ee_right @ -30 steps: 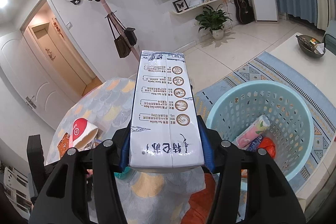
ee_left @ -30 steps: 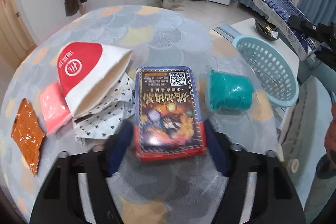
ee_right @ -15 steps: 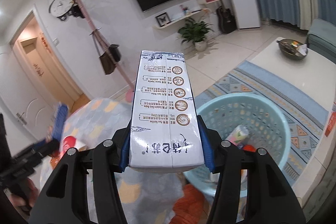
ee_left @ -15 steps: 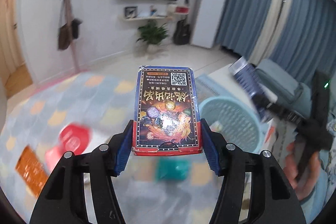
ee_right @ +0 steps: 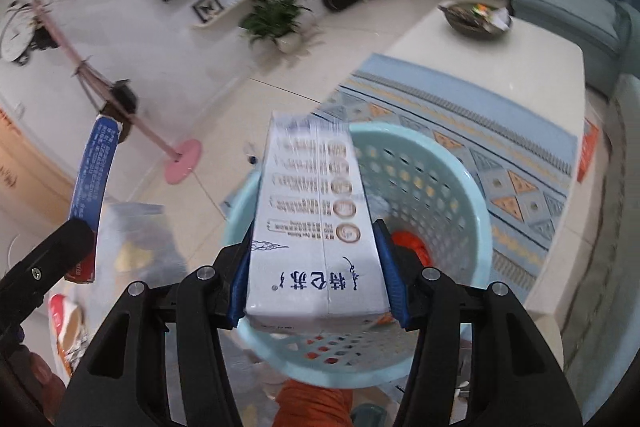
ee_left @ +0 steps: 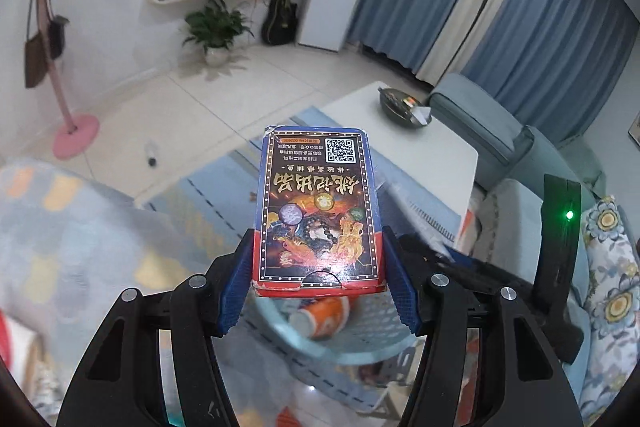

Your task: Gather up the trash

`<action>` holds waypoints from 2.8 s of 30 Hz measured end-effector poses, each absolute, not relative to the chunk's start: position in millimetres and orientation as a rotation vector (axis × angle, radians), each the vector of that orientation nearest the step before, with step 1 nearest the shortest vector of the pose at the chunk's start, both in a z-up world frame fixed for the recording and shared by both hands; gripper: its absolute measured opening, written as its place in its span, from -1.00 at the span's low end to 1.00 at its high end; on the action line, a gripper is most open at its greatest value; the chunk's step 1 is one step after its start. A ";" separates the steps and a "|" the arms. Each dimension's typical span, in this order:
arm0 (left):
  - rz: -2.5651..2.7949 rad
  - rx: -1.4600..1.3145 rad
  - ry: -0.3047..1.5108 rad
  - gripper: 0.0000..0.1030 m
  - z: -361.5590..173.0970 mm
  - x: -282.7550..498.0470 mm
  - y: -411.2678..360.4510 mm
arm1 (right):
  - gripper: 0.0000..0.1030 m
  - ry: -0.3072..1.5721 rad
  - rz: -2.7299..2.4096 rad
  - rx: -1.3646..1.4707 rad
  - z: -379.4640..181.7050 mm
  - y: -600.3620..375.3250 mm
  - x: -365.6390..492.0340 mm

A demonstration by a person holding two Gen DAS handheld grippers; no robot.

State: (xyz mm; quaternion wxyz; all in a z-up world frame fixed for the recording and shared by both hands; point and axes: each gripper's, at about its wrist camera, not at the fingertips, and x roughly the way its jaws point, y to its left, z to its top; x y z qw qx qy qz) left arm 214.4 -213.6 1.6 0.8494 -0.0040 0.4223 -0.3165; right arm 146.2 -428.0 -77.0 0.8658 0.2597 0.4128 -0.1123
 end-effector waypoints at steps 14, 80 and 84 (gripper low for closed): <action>-0.645 0.011 0.962 0.51 -44.0 224.5 -236.2 | 0.03 0.921 -0.298 0.582 -109.0 -454.7 139.9; -0.235 -0.199 0.910 0.02 -35.9 206.0 63.9 | 0.30 0.849 0.380 -0.046 -74.2 -164.5 123.6; -0.248 -0.221 0.876 -0.14 -26.0 199.3 67.4 | -0.09 0.835 0.397 -0.058 -73.2 -159.7 115.0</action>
